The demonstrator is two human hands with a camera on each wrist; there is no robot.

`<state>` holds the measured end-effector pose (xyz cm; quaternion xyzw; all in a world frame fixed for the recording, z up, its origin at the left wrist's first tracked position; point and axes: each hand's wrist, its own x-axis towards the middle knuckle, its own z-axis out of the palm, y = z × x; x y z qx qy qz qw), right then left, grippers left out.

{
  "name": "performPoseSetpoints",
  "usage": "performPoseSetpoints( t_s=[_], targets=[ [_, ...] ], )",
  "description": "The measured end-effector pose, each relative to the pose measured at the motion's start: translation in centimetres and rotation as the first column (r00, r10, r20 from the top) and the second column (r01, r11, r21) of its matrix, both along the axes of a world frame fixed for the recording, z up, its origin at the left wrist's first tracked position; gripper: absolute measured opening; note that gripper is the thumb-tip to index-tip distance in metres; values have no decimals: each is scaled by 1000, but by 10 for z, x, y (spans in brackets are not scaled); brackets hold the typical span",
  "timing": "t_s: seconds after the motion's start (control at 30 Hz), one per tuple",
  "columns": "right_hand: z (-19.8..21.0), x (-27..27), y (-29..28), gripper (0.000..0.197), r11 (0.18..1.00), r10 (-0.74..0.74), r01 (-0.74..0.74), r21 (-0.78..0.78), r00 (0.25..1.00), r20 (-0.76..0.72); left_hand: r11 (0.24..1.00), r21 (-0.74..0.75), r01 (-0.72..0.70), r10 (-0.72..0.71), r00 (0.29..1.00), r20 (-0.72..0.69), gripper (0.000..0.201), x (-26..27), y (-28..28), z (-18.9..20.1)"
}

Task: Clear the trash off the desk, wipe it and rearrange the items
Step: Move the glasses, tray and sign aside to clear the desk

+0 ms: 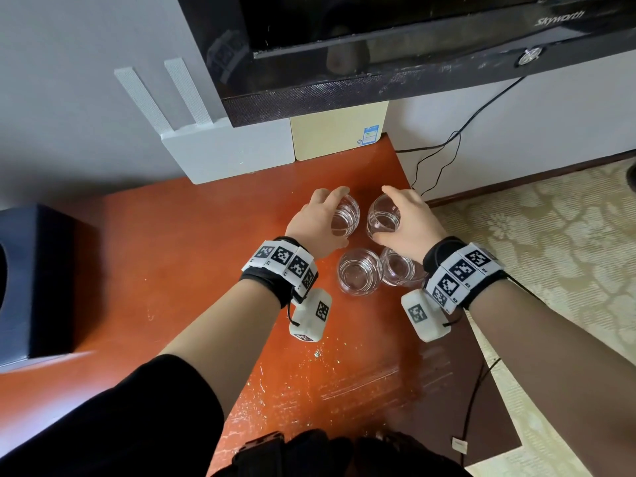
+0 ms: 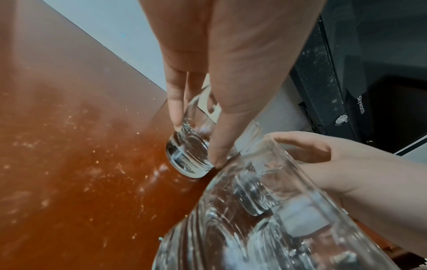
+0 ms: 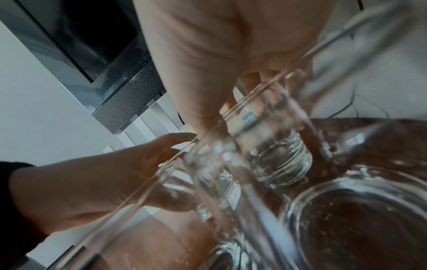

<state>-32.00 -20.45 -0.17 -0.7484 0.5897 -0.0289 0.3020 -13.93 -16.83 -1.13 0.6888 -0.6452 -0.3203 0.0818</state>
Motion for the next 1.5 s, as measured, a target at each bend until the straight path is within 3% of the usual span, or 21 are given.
performPoseSetpoints(
  t_s=[0.5, 0.9, 1.1, 1.5],
  targets=[
    [3, 0, 3, 78, 998, -4, 5, 56, 1000, -6, 991, 62, 121, -118, 992, -54, 93, -5, 11, 6],
    [3, 0, 7, 77, 999, -13, 14, 36, 1000, -24, 990, 77, 117, -111, 991, -80, 96, -7, 17, 9],
    [12, 0, 9, 83, 996, 3, 1, 87, 999, -49, 987, 153, 59, -36, 988, -147, 102, -6, 22, 22],
    [44, 16, 47, 62, 979, 74, -68, -193, 997, 27, 992, 114, -60, 73, 991, -110, 83, 26, 61, 45]
  ],
)
